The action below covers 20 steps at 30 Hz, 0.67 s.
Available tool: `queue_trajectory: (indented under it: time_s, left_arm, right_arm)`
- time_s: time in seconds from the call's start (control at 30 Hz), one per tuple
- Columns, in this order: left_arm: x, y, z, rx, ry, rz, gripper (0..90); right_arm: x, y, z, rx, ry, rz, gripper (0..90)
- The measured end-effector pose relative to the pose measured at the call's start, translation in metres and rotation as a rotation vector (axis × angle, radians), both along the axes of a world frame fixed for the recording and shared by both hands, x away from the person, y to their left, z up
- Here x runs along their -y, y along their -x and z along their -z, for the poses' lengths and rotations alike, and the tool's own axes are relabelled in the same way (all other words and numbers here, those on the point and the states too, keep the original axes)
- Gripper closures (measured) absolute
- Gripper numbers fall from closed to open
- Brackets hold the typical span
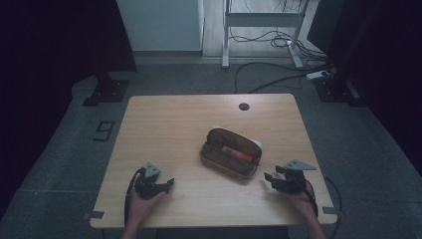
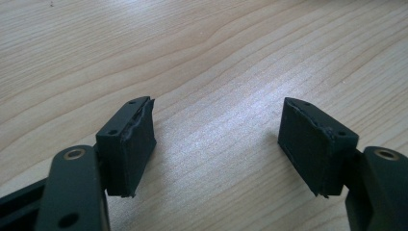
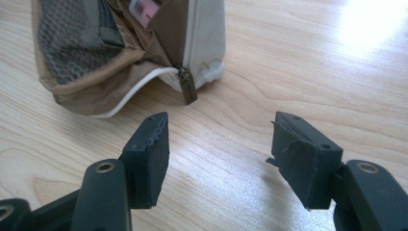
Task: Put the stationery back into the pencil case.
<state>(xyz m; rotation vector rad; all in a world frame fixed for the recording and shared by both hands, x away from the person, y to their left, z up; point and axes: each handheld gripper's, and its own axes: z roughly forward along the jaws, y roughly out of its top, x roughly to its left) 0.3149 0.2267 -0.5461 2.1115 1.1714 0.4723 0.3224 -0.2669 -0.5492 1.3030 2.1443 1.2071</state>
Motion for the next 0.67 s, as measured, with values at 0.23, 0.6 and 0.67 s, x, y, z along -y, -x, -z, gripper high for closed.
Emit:
queue_trajectory:
  time_s: [0.23, 0.6, 0.67]
  left_arm:
    - [0.0000, 0.0000, 0.0000, 0.000, 0.000, 0.000, 28.3]
    - [0.0001, 0.0000, 0.0000, 0.000, 0.000, -0.001, 28.3]
    - [0.0001, 0.0000, 0.0000, 0.000, 0.001, 0.000, 28.3]
  right_arm:
    - [0.0034, -0.0018, 0.0032, -0.013, 0.008, 0.021, 37.0]
    - [0.0051, -0.0032, 0.0037, -0.021, 0.006, 0.028, 36.1]
    - [0.0051, -0.0038, 0.0039, -0.027, 0.007, 0.026, 35.1]
